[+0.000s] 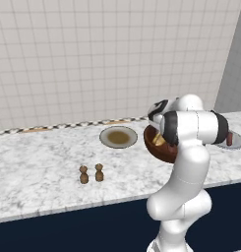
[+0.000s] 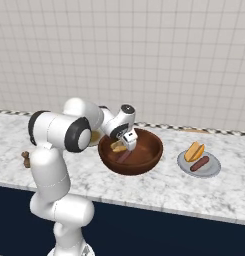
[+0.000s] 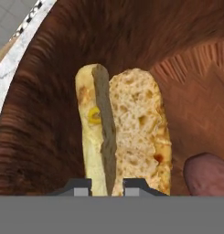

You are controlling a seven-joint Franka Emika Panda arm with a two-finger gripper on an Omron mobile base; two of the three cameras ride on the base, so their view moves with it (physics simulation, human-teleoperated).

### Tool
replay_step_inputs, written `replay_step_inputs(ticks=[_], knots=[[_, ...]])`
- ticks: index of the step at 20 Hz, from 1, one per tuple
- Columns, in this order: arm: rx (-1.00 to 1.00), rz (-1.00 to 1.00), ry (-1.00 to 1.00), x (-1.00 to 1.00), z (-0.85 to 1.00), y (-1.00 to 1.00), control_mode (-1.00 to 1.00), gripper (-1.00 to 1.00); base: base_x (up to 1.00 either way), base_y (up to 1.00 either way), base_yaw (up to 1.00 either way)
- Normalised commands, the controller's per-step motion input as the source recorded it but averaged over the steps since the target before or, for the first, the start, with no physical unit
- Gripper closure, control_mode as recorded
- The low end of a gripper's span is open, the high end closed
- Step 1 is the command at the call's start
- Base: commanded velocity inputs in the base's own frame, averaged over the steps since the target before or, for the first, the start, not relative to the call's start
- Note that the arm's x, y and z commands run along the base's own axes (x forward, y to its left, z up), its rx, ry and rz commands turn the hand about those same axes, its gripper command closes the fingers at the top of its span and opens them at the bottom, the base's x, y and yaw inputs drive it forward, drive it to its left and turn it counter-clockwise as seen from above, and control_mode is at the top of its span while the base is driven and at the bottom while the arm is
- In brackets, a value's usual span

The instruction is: Place one bun and one sausage from the bowl on each plate.

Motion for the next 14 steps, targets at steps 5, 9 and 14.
replay_step_inputs(ticks=[5,9,14], knots=[[0.00,0.00,0.00,0.00,0.00,0.00,-1.00,1.00,0.00,0.00,0.00],[0.00,0.00,0.00,0.00,0.00,0.00,-1.00,1.00,0.00,0.00,0.00],[0.00,0.00,-0.01,-0.28,0.41,0.00,-1.00,1.00,0.00,0.00,0.00]])
